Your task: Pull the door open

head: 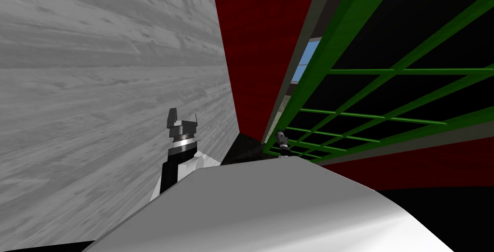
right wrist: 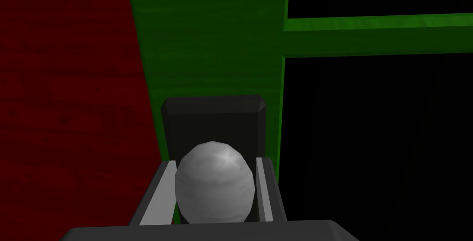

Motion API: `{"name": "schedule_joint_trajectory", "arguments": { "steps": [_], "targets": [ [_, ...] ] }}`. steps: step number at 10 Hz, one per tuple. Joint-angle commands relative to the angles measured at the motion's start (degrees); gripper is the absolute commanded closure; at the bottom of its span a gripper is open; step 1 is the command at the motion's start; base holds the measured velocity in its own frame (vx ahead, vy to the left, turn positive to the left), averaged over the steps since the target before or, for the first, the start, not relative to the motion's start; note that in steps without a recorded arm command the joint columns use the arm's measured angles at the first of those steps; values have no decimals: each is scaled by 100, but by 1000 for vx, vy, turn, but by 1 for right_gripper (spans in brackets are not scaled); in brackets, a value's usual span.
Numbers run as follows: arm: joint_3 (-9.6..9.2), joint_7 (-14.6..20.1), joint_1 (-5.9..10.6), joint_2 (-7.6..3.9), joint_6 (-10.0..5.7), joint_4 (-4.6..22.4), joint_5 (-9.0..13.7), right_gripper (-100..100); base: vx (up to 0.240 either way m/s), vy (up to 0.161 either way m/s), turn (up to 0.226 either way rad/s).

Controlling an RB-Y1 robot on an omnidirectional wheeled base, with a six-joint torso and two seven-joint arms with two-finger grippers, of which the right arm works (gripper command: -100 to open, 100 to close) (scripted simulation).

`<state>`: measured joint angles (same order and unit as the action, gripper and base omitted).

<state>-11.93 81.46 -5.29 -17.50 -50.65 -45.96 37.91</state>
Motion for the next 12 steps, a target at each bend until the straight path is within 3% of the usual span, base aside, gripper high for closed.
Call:
{"name": "schedule_joint_trajectory", "arguments": {
  "steps": [1, 5, 12],
  "targets": [
    [-5, 3, 3, 9, -10, -9, -2, 100, 0, 0, 0],
    [-187, 42, 32, -66, -25, 8, 55, 100, -114, 8, 50],
    [-766, 172, 139, -283, -114, 24, 229, 100, -176, -18, 77]
  ]
}}
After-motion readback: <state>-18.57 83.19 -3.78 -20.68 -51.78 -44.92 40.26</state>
